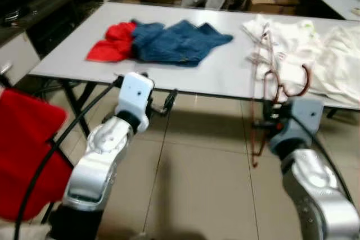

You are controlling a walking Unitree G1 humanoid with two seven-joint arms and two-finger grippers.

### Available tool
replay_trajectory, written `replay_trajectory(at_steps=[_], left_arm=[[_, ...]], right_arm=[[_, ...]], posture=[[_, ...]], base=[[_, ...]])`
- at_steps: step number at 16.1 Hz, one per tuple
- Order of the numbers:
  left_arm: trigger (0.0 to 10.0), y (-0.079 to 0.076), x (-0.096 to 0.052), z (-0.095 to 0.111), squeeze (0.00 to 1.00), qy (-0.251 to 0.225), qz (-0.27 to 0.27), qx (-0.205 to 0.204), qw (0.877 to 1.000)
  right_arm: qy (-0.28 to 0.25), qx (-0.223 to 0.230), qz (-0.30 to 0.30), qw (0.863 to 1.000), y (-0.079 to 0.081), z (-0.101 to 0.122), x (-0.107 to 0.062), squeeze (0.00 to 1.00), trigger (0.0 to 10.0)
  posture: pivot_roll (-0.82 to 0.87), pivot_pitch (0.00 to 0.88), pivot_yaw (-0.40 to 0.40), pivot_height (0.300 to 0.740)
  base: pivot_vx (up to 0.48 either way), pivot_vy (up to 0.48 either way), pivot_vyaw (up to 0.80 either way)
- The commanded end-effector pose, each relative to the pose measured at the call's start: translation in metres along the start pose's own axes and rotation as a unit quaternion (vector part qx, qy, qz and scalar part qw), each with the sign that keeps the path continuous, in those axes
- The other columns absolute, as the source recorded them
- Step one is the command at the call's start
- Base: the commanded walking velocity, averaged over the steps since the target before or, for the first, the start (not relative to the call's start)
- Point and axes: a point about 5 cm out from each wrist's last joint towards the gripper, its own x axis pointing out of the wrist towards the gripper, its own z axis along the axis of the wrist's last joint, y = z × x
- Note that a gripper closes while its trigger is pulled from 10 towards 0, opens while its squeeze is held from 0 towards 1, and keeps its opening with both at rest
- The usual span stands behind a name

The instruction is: Hang hanger

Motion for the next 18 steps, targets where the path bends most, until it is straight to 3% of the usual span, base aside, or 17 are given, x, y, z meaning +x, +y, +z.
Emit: replay_trajectory(at_steps=[1, 5, 15, 18], left_arm=[[10.0, 0.001, -0.001, 0.002, 0.00, -0.003, 0.007, 0.001, 1.000], [10.0, 0.004, -0.001, 0.000, 0.00, 0.005, 0.013, -0.002, 1.000], [10.0, 0.009, 0.001, 0.001, 0.00, 0.004, 0.030, -0.005, 1.000], [10.0, 0.011, 0.002, 0.000, 0.00, 0.005, 0.038, -0.008, 0.999]], right_arm=[[-0.004, -0.008, 0.005, 1.000, 0.000, 0.004, 0.002, 0.00, 10.0], [-0.003, -0.005, 0.015, 1.000, 0.004, 0.004, 0.006, 0.00, 10.0], [0.001, -0.004, 0.026, 1.000, 0.010, 0.000, 0.009, 0.00, 10.0], [0.002, -0.007, 0.020, 1.000, 0.009, 0.000, 0.011, 0.00, 10.0]], posture=[[0.02, 0.000, -0.017, 0.740], [0.03, 0.000, -0.015, 0.740], [0.04, 0.000, -0.020, 0.740], [0.04, 0.000, -0.020, 0.740]], base=[[0.000, 0.345, 0.00], [0.000, 0.325, 0.00], [0.000, 0.000, 0.00], [0.253, 0.000, 0.00]])
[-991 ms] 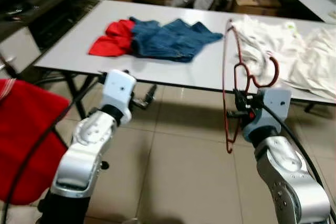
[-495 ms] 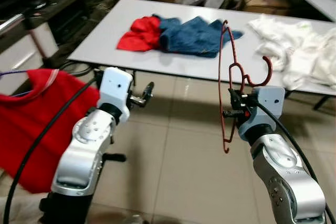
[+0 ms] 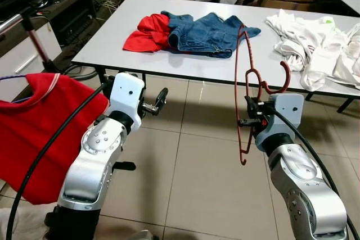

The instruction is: Hang hanger

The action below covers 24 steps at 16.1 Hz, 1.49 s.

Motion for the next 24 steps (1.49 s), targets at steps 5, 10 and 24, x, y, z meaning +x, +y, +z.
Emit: replay_trajectory(at_steps=[5, 10, 24], left_arm=[[10.0, 0.0035, 0.0014, 0.0016, 0.00, -0.002, 0.007, -0.002, 1.000], [10.0, 0.0042, 0.0006, 0.0009, 0.00, 0.001, 0.007, -0.002, 1.000], [10.0, 0.0010, 0.0008, 0.0003, 0.00, 0.000, 0.004, -0.002, 1.000]], right_arm=[[-0.007, -0.006, -0.001, 1.000, -0.0006, 0.0018, 0.0015, 0.00, 10.0], [0.007, 0.000, 0.003, 1.000, 0.0010, -0.0011, 0.0021, 0.00, 10.0], [-0.008, -0.020, 0.005, 1.000, -0.0022, 0.0026, 0.0016, 0.00, 10.0]], posture=[[0.04, 0.000, -0.024, 0.740], [0.04, 0.000, -0.023, 0.740], [0.03, 0.000, -0.031, 0.740]], base=[[0.280, 0.000, 0.00], [0.284, 0.000, -0.42], [0.284, 0.000, -0.10]])
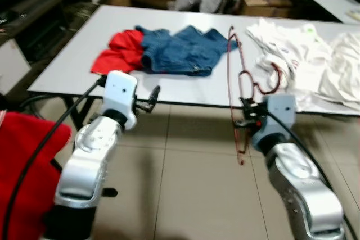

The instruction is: Hang hanger

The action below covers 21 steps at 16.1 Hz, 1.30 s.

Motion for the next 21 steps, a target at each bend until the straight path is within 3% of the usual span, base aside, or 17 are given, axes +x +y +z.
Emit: replay_trajectory(at_steps=[1, 11, 14, 21], left_arm=[[10.0, 0.0012, -0.0019, 0.0001, 0.00, 0.001, 0.003, 0.003, 1.000], [10.0, 0.0035, -0.0022, -0.0015, 0.00, 0.003, 0.014, -0.003, 1.000], [10.0, 0.0033, -0.0018, -0.0013, 0.00, 0.002, 0.016, -0.005, 1.000], [10.0, 0.0037, -0.0005, -0.0007, 0.00, 0.001, 0.015, -0.006, 1.000]], right_arm=[[-0.014, 0.000, 0.003, 1.000, -0.0001, 0.0061, -0.0010, 0.00, 10.0], [-0.007, -0.006, 0.003, 1.000, -0.0037, 0.0056, 0.0007, 0.00, 10.0], [-0.005, -0.007, 0.004, 1.000, -0.0041, 0.0054, 0.0010, 0.00, 10.0], [-0.011, -0.013, 0.005, 1.000, -0.0044, 0.0071, 0.0017, 0.00, 10.0]], posture=[[0.03, 0.000, -0.033, 0.740], [0.03, 0.000, -0.035, 0.740], [0.02, 0.000, -0.035, 0.740], [0.02, 0.000, -0.031, 0.740]], base=[[0.285, 0.000, 0.00], [0.285, 0.000, 0.00], [0.286, 0.000, -0.80], [0.297, 0.000, 0.00]])
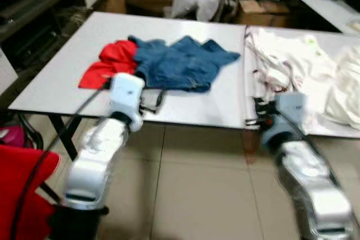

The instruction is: Hang hanger

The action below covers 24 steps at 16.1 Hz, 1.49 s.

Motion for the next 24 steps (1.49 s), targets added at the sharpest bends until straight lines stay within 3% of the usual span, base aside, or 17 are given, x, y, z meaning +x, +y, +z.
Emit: replay_trajectory(at_steps=[1, 6, 12, 21, 23, 24], left_arm=[[10.0, -0.006, 0.002, 0.002, 0.00, -0.004, -0.011, -0.005, 1.000], [10.0, -0.006, 0.003, 0.002, 0.00, -0.004, -0.011, -0.004, 1.000], [10.0, -0.008, 0.003, 0.001, 0.00, -0.003, -0.016, -0.005, 1.000], [10.0, -0.008, 0.004, -0.003, 0.00, 0.003, -0.031, 0.008, 0.999], [10.0, -0.013, 0.003, -0.007, 0.00, 0.020, -0.068, -0.007, 0.997], [10.0, -0.018, 0.004, -0.010, 0.00, 0.036, -0.101, 0.032, 0.994]], right_arm=[[-0.006, -0.009, -0.015, 1.000, -0.009, 0.002, -0.002, 0.00, 10.0], [-0.003, -0.013, -0.006, 1.000, -0.008, 0.001, -0.002, 0.00, 10.0], [0.005, -0.019, 0.001, 1.000, -0.008, -0.002, -0.003, 0.00, 10.0], [0.013, -0.025, 0.020, 0.999, -0.013, -0.007, -0.009, 0.00, 10.0], [0.017, -0.027, 0.034, 0.999, -0.014, -0.009, -0.010, 0.00, 10.0], [0.023, -0.038, 0.045, 0.998, -0.017, -0.010, -0.012, 0.00, 10.0]], posture=[[0.02, 0.000, -0.030, 0.740], [0.02, 0.000, -0.030, 0.740], [0.02, 0.000, -0.031, 0.740], [0.02, 0.000, -0.032, 0.740], [0.02, 0.000, -0.028, 0.740], [0.01, 0.000, -0.026, 0.740]], base=[[0.304, 0.000, 0.00], [0.303, 0.000, 0.00], [0.306, 0.000, -0.76], [0.304, 0.000, 0.00], [0.000, 0.000, 0.00], [0.000, 0.000, 0.00]])
